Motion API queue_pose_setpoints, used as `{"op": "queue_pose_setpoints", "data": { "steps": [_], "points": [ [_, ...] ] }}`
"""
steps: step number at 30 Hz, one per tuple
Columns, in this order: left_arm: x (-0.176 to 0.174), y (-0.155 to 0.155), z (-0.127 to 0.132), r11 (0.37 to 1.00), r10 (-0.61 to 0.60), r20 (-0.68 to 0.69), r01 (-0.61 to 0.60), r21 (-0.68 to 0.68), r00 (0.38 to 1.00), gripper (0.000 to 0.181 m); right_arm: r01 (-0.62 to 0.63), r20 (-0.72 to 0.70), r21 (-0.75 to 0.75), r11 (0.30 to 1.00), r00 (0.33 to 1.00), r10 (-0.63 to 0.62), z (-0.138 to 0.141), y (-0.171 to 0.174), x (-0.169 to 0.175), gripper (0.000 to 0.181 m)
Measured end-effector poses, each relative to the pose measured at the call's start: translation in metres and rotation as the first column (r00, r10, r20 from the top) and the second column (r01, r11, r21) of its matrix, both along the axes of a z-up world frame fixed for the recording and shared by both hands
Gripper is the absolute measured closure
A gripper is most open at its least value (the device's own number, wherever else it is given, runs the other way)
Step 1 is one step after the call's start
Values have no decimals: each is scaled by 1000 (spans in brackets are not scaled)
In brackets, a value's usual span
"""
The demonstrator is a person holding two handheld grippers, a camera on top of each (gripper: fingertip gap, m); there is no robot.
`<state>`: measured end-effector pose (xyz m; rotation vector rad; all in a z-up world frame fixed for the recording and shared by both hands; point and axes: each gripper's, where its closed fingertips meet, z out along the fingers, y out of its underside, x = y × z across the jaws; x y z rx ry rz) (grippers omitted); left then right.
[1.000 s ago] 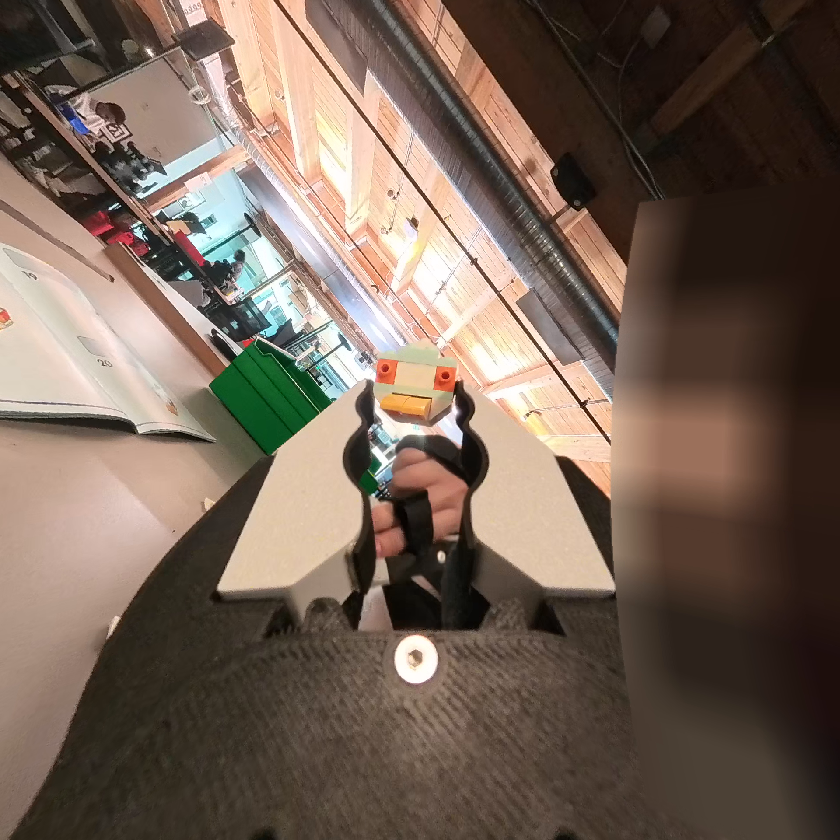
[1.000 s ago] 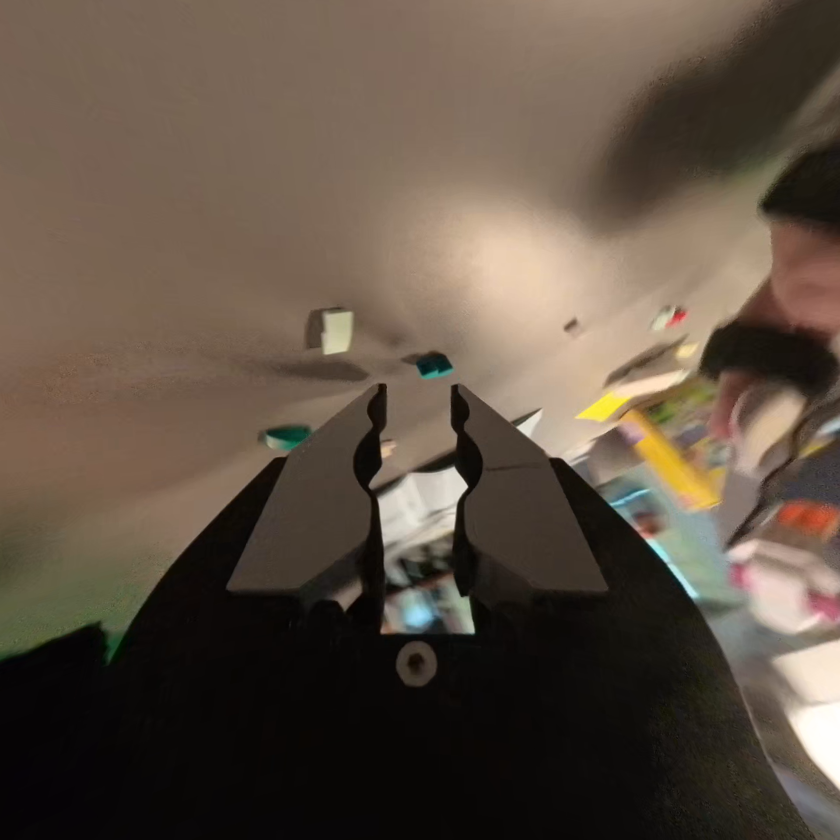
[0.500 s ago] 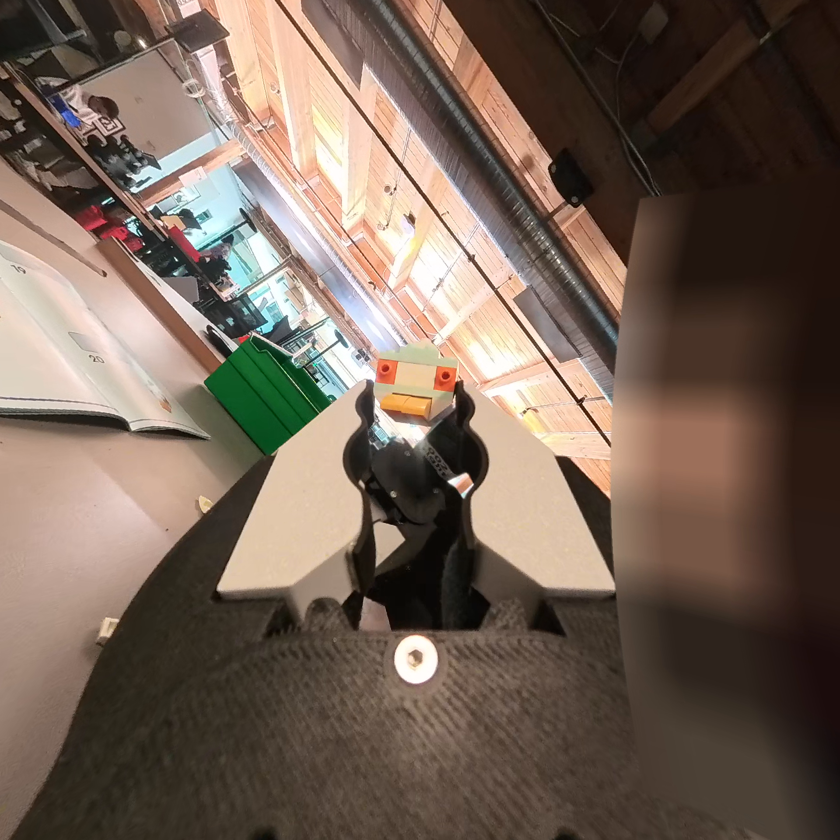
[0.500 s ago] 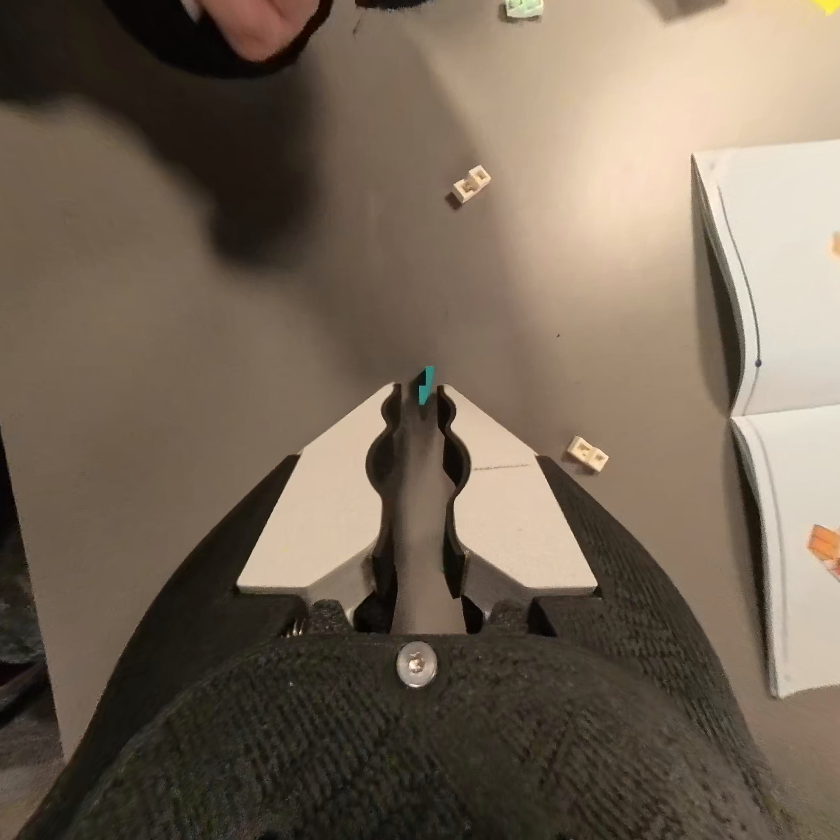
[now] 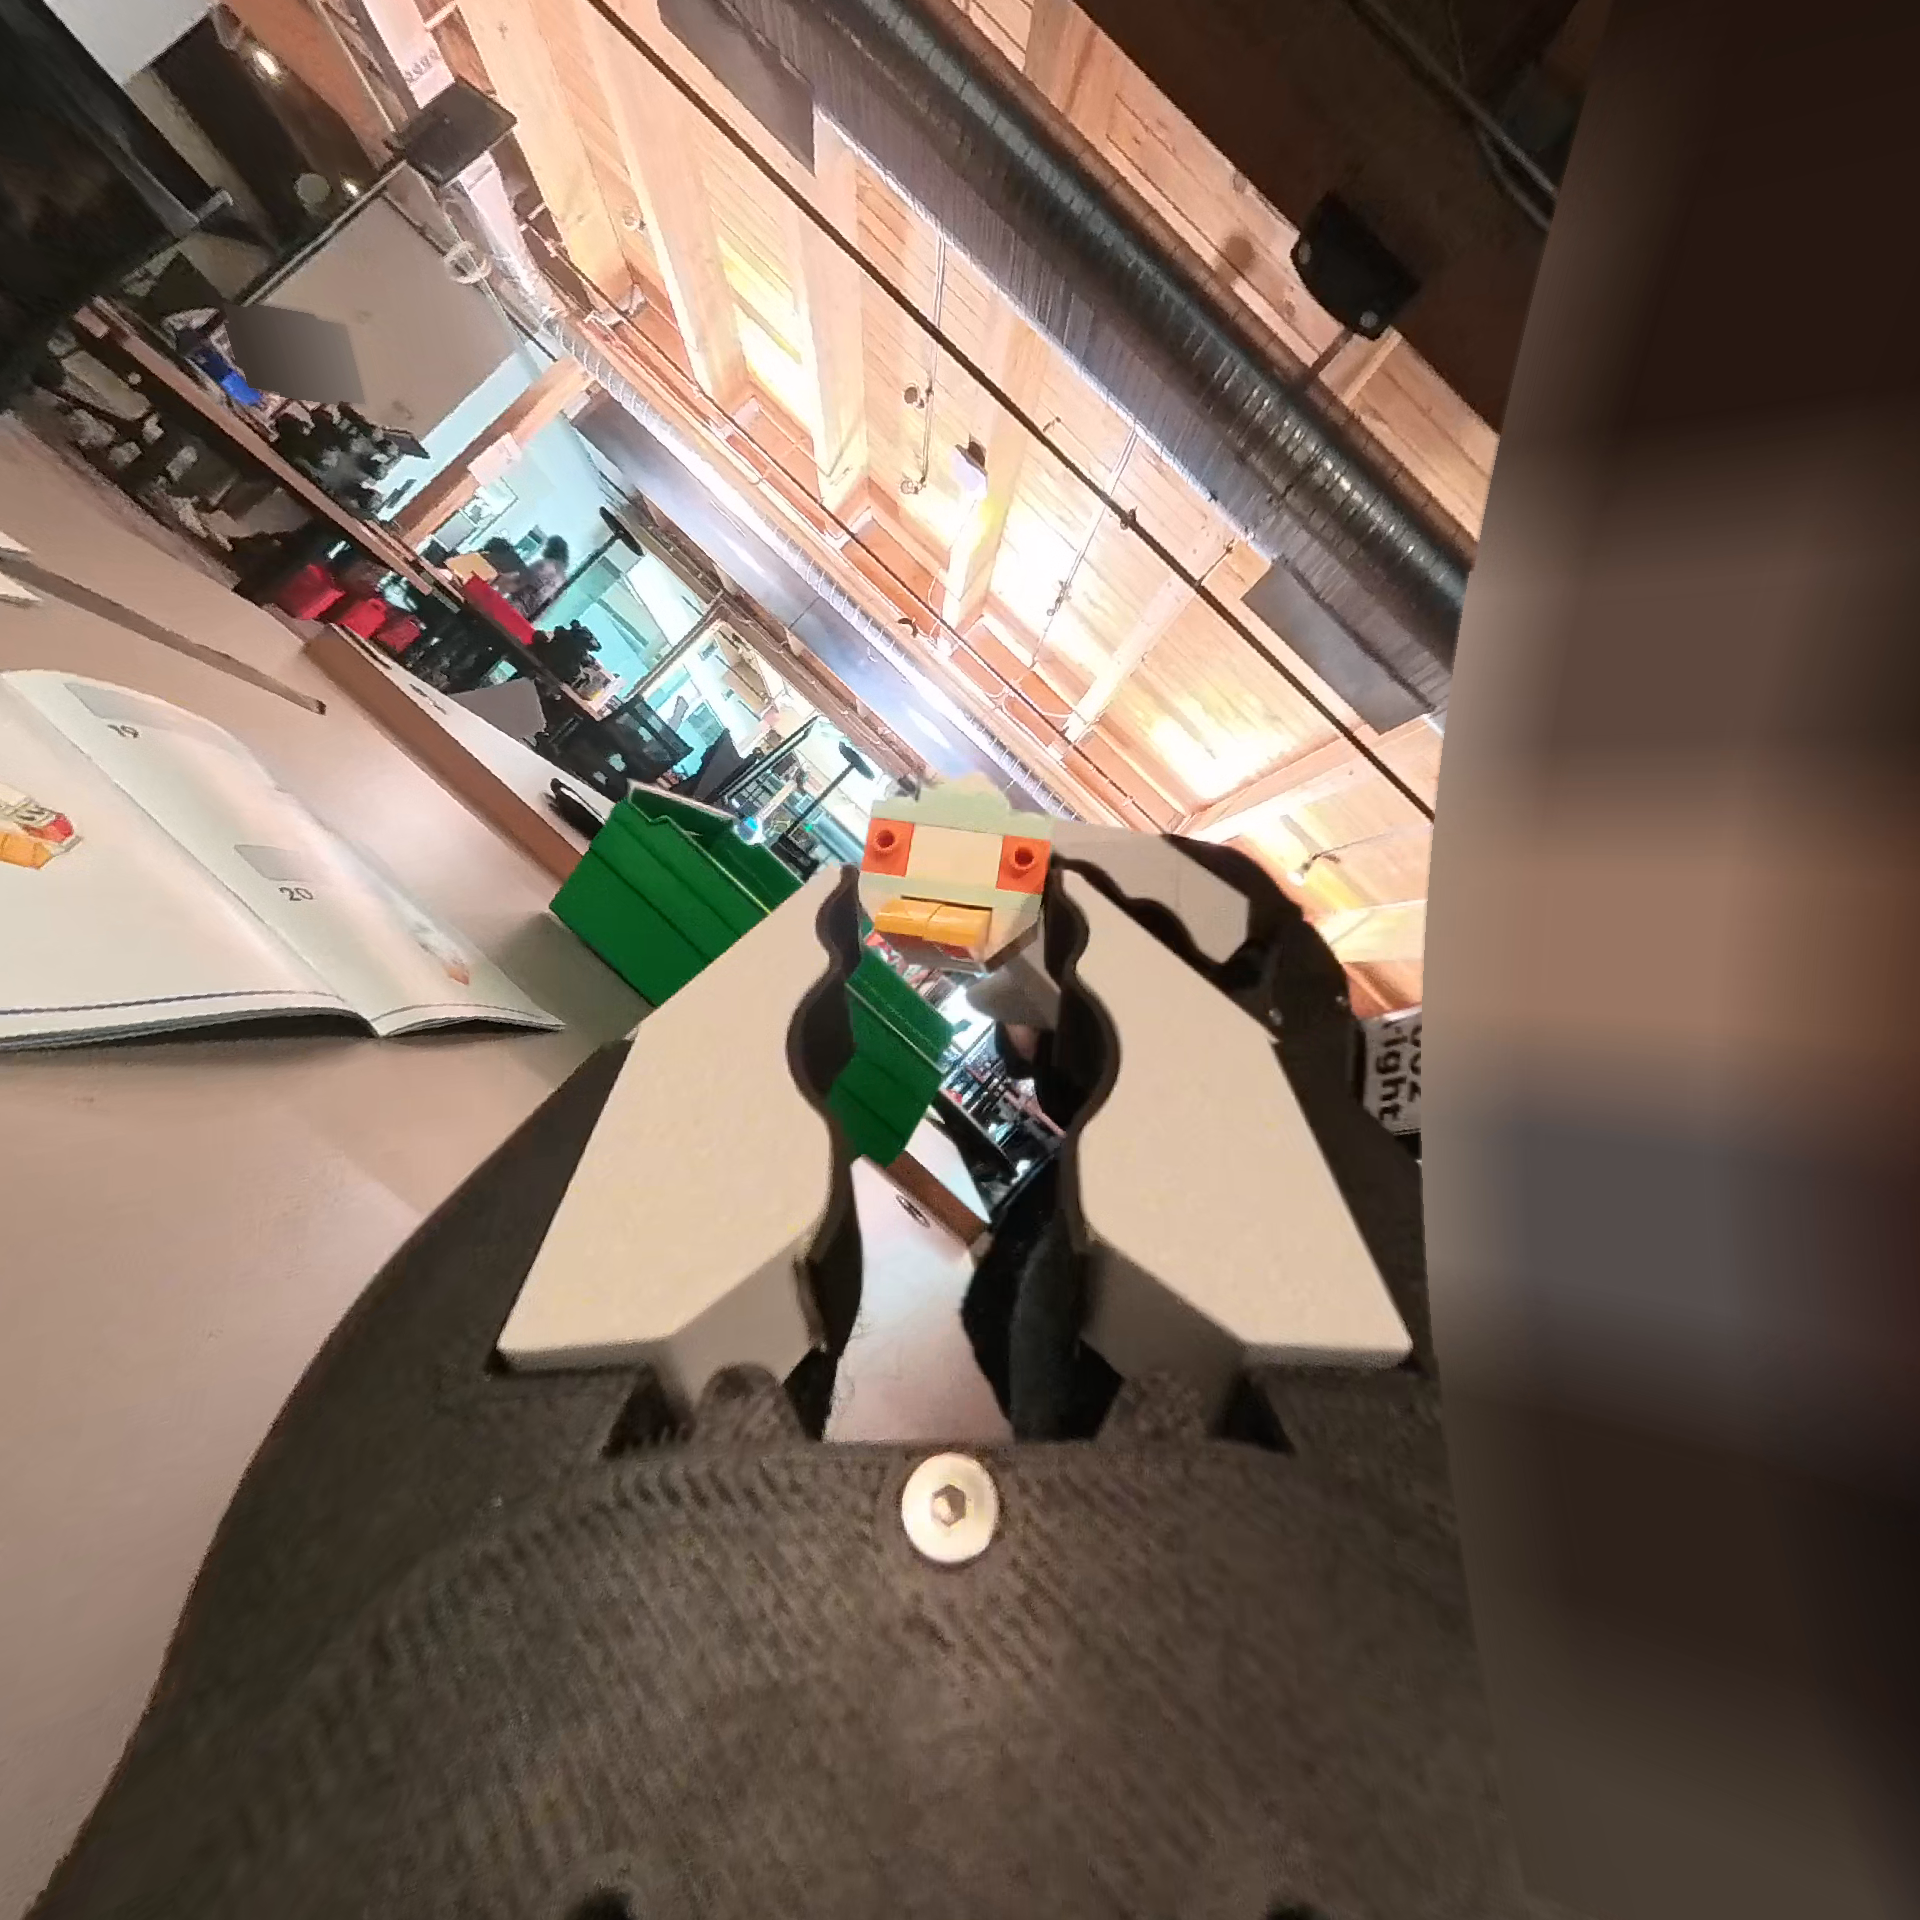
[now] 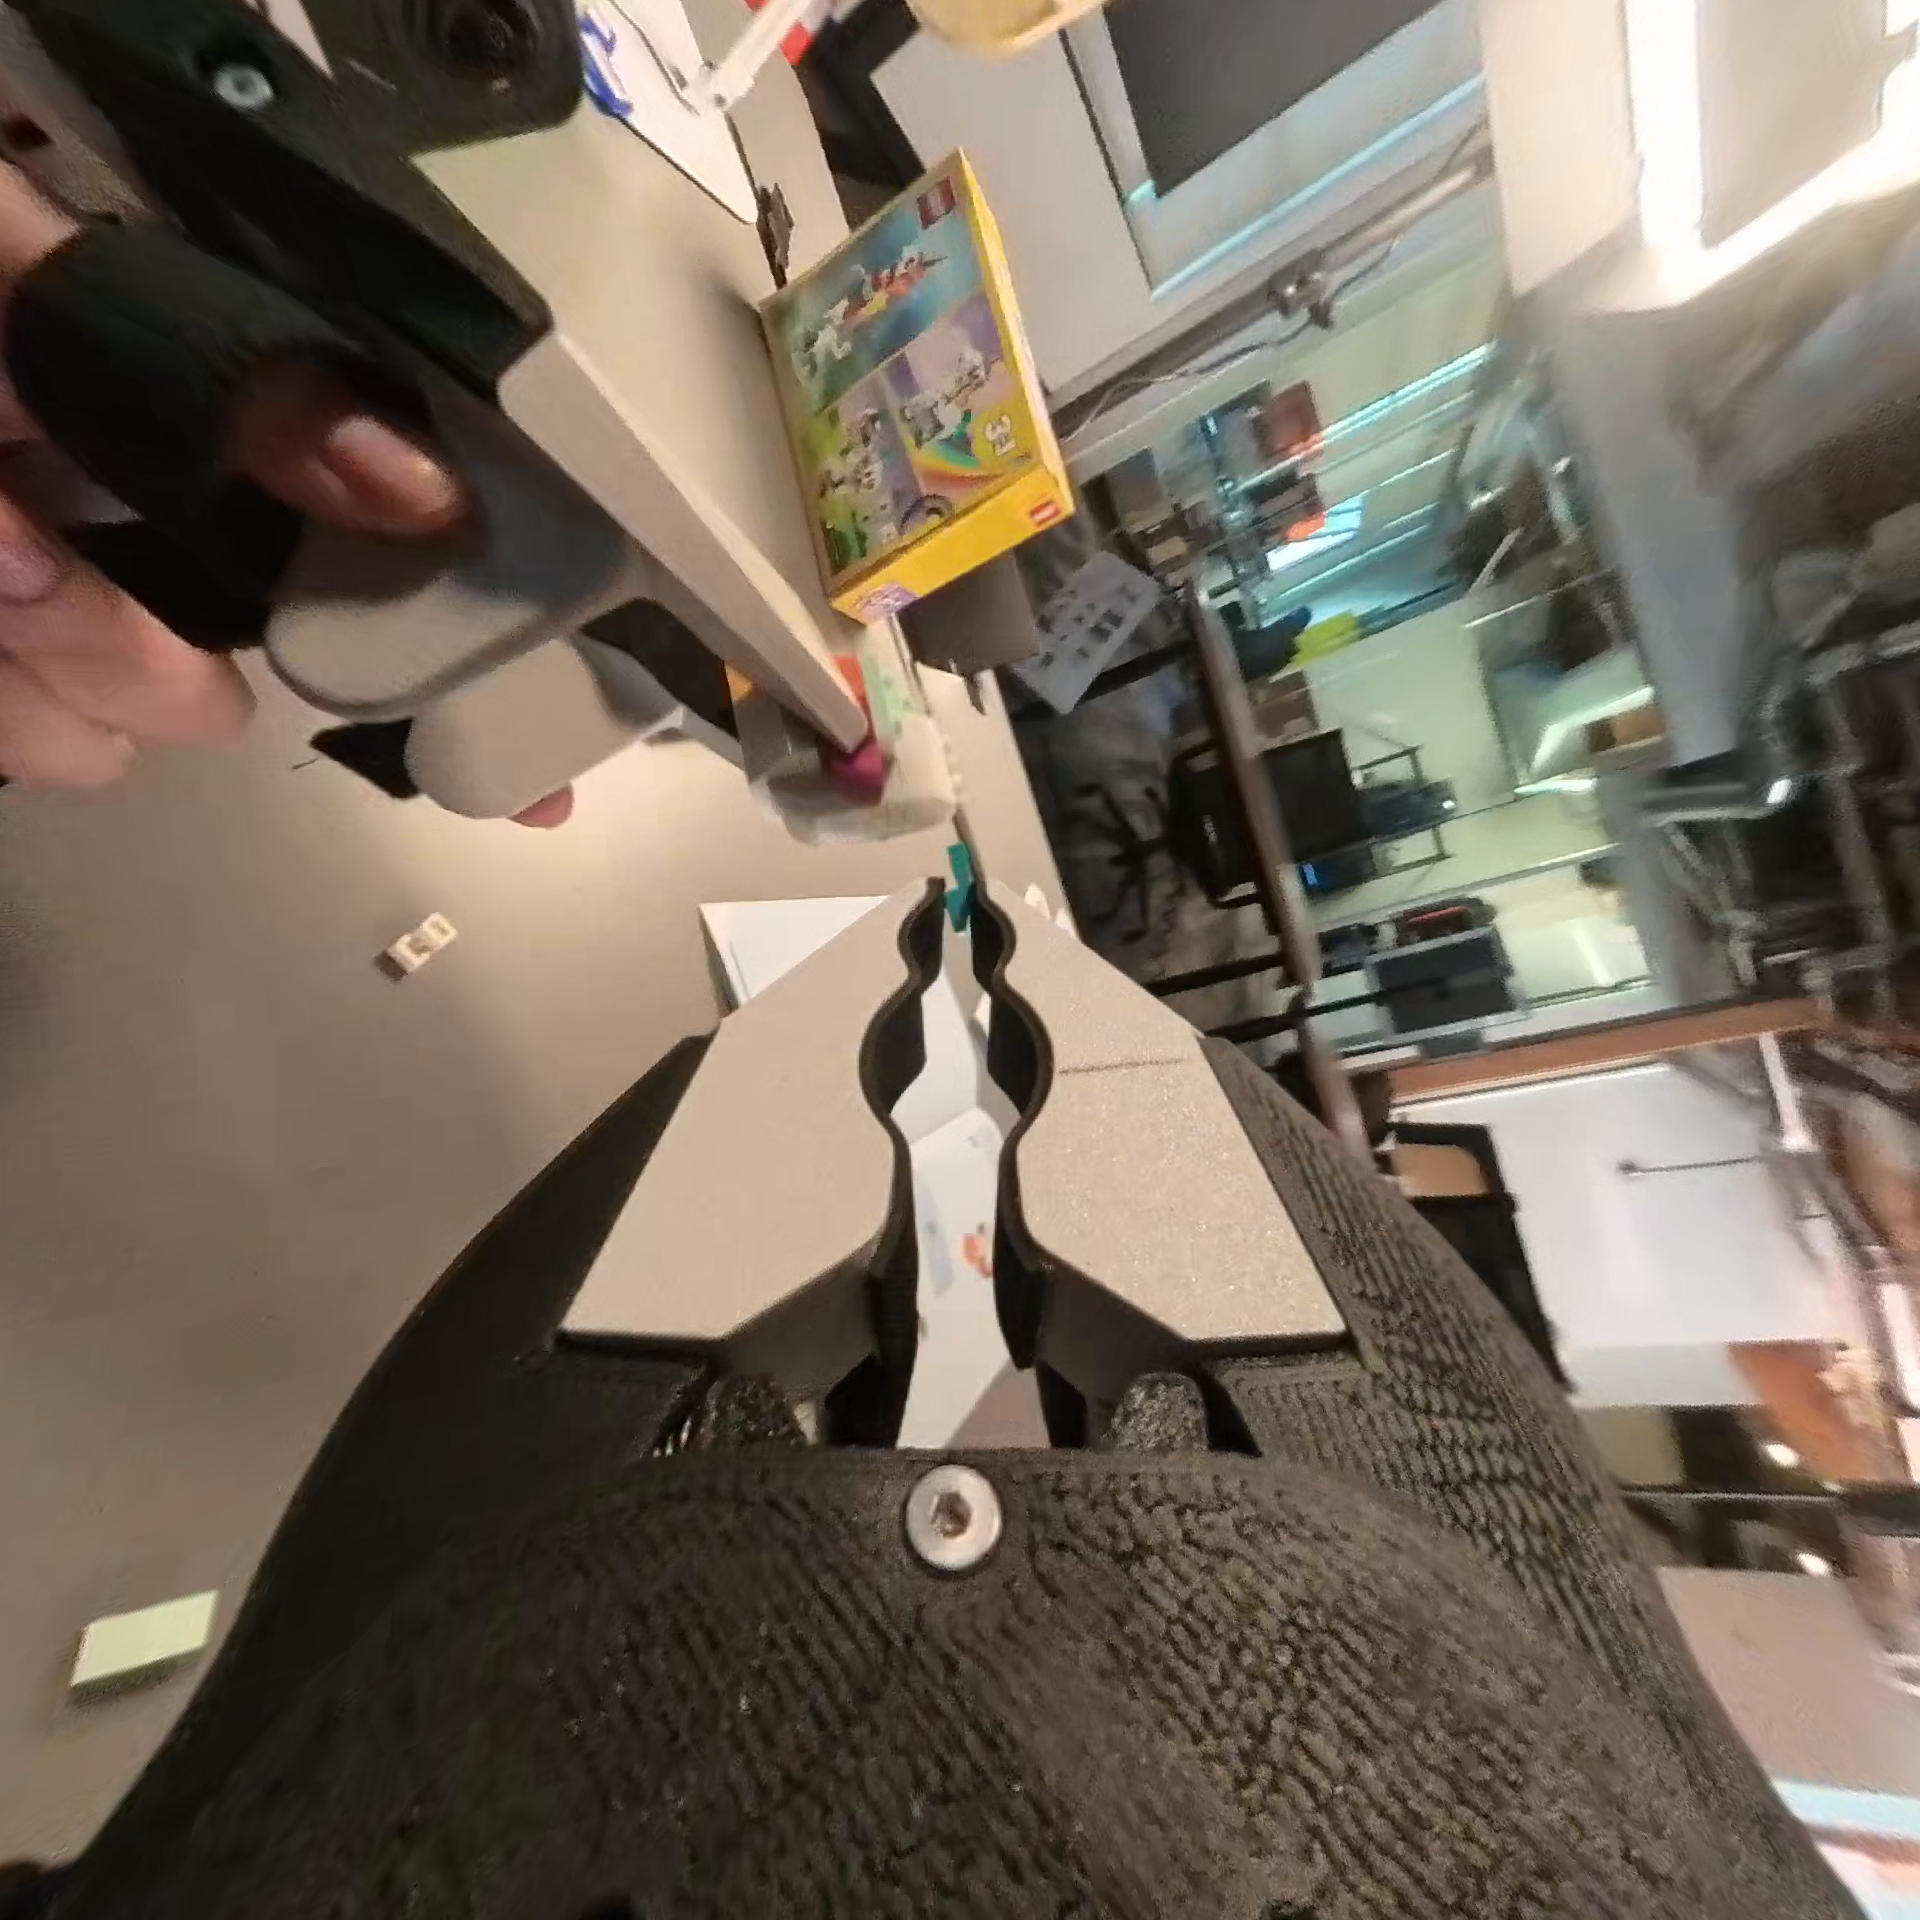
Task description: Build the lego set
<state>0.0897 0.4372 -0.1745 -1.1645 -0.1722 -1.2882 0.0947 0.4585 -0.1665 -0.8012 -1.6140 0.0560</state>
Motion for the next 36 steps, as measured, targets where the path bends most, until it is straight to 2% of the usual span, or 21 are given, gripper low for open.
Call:
{"op": "queue_pose_setpoints", "data": {
  "steps": [7,20,26,36],
  "points": [
    [6,-1,1,1000,10,-55,-9,17,998,147,-31,15,141,990,999,29,6,-5,-1,179],
    [7,-1,-1,999,28,-101,-27,19,994,147,-30,34,121,992,999,26,9,-8,2,179],
    [8,-1,-1,999,27,-111,-25,19,993,147,-37,81,165,986,996,24,6,-8,2,179],
    [7,-3,1,999,35,-123,-30,41,992,146,-70,127,135,988,990,53,2,-14,1,175]
  ]
}}
